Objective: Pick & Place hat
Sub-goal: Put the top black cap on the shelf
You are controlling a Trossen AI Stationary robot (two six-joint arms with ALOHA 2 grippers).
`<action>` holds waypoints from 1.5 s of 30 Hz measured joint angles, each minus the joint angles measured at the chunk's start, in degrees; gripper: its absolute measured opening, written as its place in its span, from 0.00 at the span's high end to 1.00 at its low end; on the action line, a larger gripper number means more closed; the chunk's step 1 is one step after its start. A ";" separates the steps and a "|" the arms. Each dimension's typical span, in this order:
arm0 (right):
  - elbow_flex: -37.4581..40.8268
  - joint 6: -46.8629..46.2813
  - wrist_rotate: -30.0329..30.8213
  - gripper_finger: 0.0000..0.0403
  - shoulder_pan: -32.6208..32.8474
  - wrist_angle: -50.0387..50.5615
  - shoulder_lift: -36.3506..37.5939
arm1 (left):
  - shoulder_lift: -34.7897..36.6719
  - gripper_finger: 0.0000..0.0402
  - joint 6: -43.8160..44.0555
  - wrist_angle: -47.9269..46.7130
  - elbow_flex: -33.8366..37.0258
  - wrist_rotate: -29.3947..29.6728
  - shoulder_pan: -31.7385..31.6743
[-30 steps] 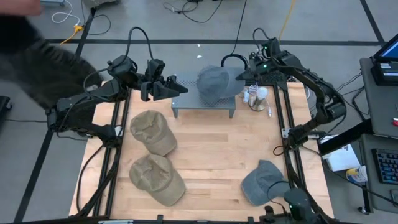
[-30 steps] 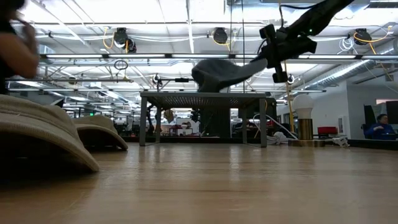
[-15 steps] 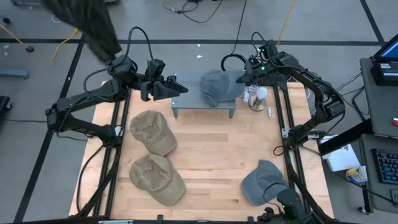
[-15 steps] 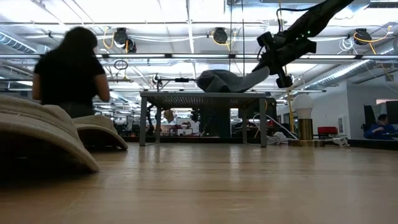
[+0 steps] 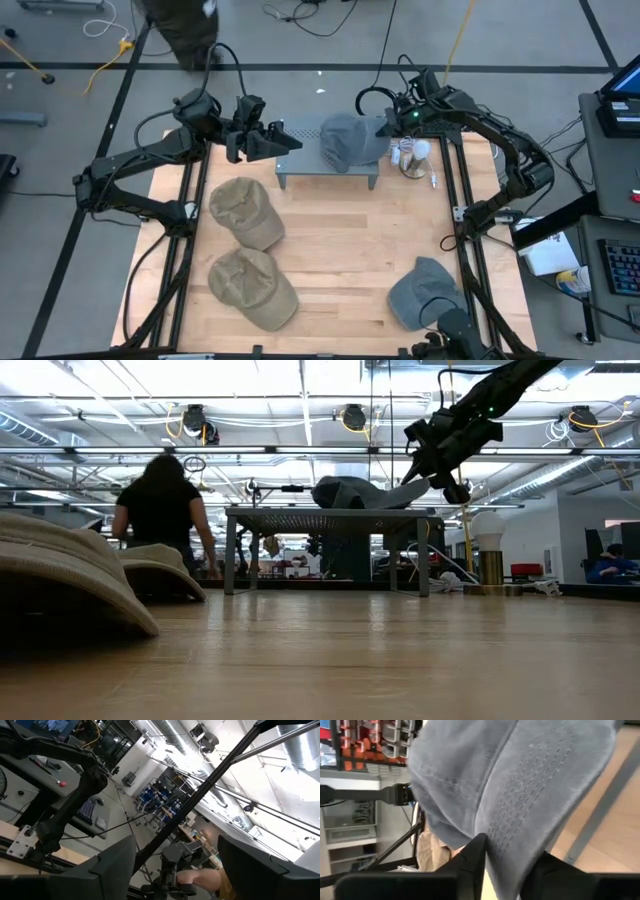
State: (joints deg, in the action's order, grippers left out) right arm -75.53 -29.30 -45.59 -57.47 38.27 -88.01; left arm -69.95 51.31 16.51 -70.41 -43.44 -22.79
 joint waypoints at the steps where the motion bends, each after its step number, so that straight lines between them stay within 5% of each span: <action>1: 0.01 -0.14 0.99 0.74 0.00 0.05 0.00 | 0.00 0.28 0.00 0.00 0.00 0.00 0.00; 11: 0.05 -1.49 13.13 0.52 2.29 0.71 0.00 | 0.00 0.27 0.07 0.00 0.00 0.00 0.00; 27: -0.12 4.21 30.48 0.50 7.82 5.78 0.44 | -0.01 0.29 -0.03 0.02 0.00 -0.05 0.00; 38: -0.06 6.28 35.12 0.47 8.15 5.53 1.51 | -0.02 0.23 0.14 0.02 0.00 -0.49 0.00; 45: 0.07 7.47 32.05 0.40 8.81 2.40 2.58 | -0.02 0.23 0.13 0.02 0.00 -1.64 0.03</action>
State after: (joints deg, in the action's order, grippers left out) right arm -75.46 -21.83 -13.54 -48.66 40.67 -85.43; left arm -69.97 51.44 16.53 -70.41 -45.08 -22.76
